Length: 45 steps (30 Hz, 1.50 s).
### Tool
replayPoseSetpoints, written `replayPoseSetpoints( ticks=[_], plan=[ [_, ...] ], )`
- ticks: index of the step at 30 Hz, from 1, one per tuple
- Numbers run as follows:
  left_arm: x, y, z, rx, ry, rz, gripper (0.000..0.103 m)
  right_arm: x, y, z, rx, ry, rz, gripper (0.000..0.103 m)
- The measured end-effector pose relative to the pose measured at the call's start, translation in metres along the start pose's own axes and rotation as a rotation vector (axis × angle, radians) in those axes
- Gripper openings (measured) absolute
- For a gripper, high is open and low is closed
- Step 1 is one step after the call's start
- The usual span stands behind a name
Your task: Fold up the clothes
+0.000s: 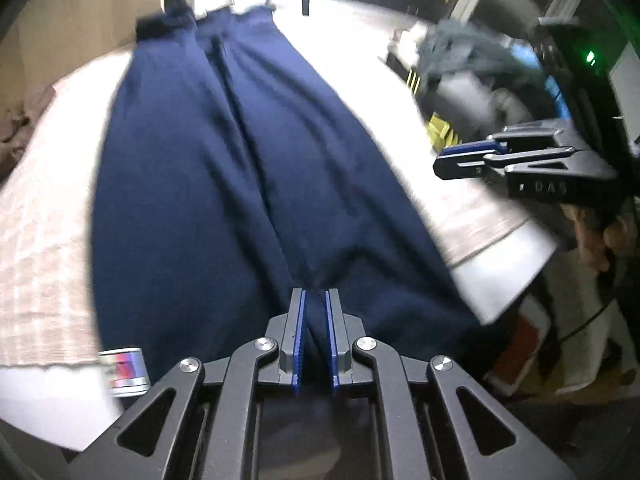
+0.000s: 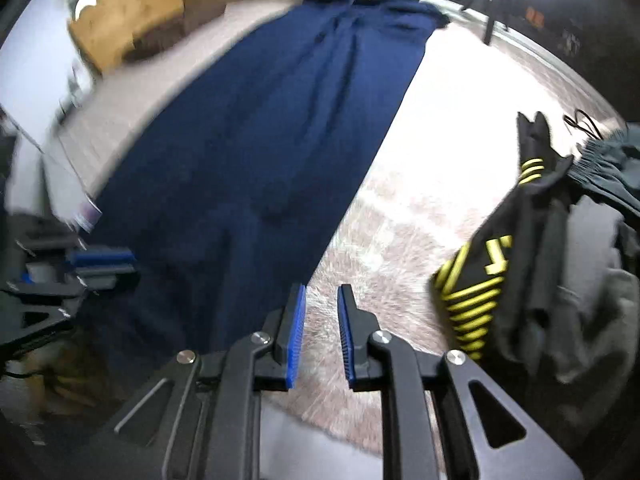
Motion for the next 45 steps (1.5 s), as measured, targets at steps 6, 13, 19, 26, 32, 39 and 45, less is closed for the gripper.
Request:
replayPoseSetpoints(
  ticks=[6,13,19,26,32,39,45],
  plan=[
    [-0.018,0.089,0.088,0.183,0.054,-0.097,0.017,0.014,0.069,0.103,0.171,-0.006,0.000,0.042],
    [-0.038,0.202,0.049,0.189,0.102,-0.166,0.024,0.083,0.186,0.097,0.291,-0.102,-0.013,0.042],
    [-0.039,0.207,-0.032,0.058,0.042,-0.162,0.024,0.160,0.253,-0.013,0.250,-0.078,-0.182,0.042],
    [-0.069,0.166,-0.114,-0.129,0.043,-0.125,0.024,0.205,0.323,-0.115,0.181,-0.069,-0.260,0.042],
    [-0.080,0.159,-0.129,-0.146,0.000,-0.119,0.024,0.196,0.359,-0.129,0.169,-0.035,-0.263,0.042],
    [-0.080,0.160,-0.128,-0.129,-0.023,-0.141,0.028,0.205,0.364,-0.154,0.071,-0.140,-0.312,0.042],
    [-0.082,0.162,-0.127,-0.122,-0.027,-0.165,0.032,0.198,0.377,-0.160,0.074,-0.146,-0.257,0.007]
  ],
)
Point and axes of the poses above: each gripper's, at about its wrist camera, not at the fingertips, and z roughly against the way its jaws point, x to its right, y to its top, the point moved 8 cm from there along -z, roughly the way its jaws point, and after that the axes turned 1 degree about -z, right-handed, at the moved point
